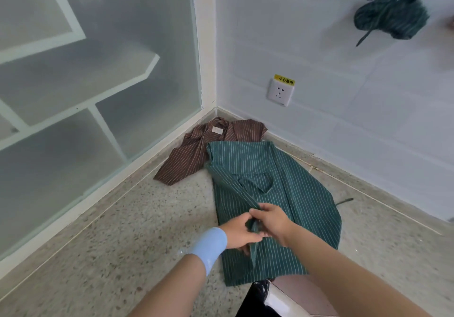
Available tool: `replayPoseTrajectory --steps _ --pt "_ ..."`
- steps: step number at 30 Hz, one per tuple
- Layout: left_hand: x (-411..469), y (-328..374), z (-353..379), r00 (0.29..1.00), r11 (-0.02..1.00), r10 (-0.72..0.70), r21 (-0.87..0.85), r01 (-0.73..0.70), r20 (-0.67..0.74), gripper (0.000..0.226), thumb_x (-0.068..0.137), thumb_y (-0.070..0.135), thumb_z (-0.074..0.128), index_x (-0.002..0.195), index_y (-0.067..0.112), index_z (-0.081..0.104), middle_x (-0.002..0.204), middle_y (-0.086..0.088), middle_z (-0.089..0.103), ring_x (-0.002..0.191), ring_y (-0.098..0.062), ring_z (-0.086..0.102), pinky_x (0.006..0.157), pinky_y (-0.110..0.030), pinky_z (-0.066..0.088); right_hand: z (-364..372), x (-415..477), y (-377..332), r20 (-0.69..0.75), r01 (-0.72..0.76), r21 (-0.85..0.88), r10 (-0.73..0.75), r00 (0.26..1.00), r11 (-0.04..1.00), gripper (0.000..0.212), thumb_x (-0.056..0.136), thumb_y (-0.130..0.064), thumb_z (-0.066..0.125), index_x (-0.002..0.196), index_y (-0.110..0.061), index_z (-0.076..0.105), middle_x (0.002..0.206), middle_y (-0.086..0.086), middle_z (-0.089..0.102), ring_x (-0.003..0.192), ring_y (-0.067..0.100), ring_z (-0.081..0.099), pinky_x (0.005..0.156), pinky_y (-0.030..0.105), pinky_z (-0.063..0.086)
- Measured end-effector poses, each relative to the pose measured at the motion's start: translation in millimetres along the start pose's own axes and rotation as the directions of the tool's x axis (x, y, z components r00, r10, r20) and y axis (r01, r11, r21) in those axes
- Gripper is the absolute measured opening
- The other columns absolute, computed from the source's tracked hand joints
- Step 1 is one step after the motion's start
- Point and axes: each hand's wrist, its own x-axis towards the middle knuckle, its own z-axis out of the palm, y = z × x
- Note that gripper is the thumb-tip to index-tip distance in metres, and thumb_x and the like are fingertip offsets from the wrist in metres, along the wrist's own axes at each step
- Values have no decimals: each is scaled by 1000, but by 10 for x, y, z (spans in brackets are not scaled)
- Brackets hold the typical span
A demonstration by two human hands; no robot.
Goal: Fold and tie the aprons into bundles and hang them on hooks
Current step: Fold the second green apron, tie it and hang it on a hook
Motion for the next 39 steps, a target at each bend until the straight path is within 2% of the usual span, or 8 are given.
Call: replayPoseTrajectory --steps 6,8,13,17,23,31,36,39 --pt "307 -124 25 990 982 -79 161 97 -117 37 97 34 47 132 24 55 103 5 70 77 -13 65 87 -36 56 -366 306 526 -224 -193 -399 108 968 896 11 94 -8 59 93 -17 64 82 3 65 69 20 62 65 29 51" --pt "393 -200 -59 968 952 -61 278 130 -245 32 100 28 43 130 25 55 116 5 65 93 -15 65 89 -35 55 -425 371 615 -118 -195 -772 164 979 605 22 95 0 53 108 -6 69 83 6 60 68 22 56 74 32 54" --pt "687 -419 -222 947 783 59 603 152 -315 54 99 24 48 150 29 32 158 3 24 145 -22 22 115 -39 33 -512 536 354 -179 -67 -779 -119 977 623 45 97 -13 47 141 -18 47 138 6 45 85 21 60 61 30 49" --pt "847 -557 -372 958 656 -225 700 283 -176 73 98 34 50 157 32 6 165 0 -9 152 -27 -1 120 -48 22 -440 814 99 -73 95 -787 -245 967 610 46 99 -14 46 144 -24 43 143 1 36 107 21 56 79 34 56" --pt "1069 -378 -804 955 788 -114 561 254 -273 41 102 30 43 143 29 45 143 1 47 119 -21 55 100 -37 47 -462 1367 -496 -46 170 -723 -292 955 669 39 102 -10 44 138 -20 50 134 1 55 98 20 65 81 35 58" --pt "1552 -33 -1302 862 878 67 441 189 -503 30 101 18 43 126 26 58 126 7 52 83 -13 58 76 -32 51 -390 2199 -878 105 256 -841 -322 941 476 46 102 -15 46 147 -21 43 132 9 58 115 29 58 91 41 53" --pt "1769 -50 -1408 814 837 134 504 212 -565 37 99 22 48 136 27 46 135 8 44 110 -14 53 81 -33 52 -231 2471 -842 215 260 -952 -250 944 162 33 98 -27 54 131 -25 55 121 9 45 113 30 48 92 42 48" --pt "1877 -100 -1444 850 819 60 512 258 -524 50 99 29 51 146 28 33 143 4 38 121 -18 49 87 -37 53 -276 2493 -883 224 338 -868 -322 920 363 13 90 -33 60 98 -26 68 110 -1 49 107 21 47 96 36 41"
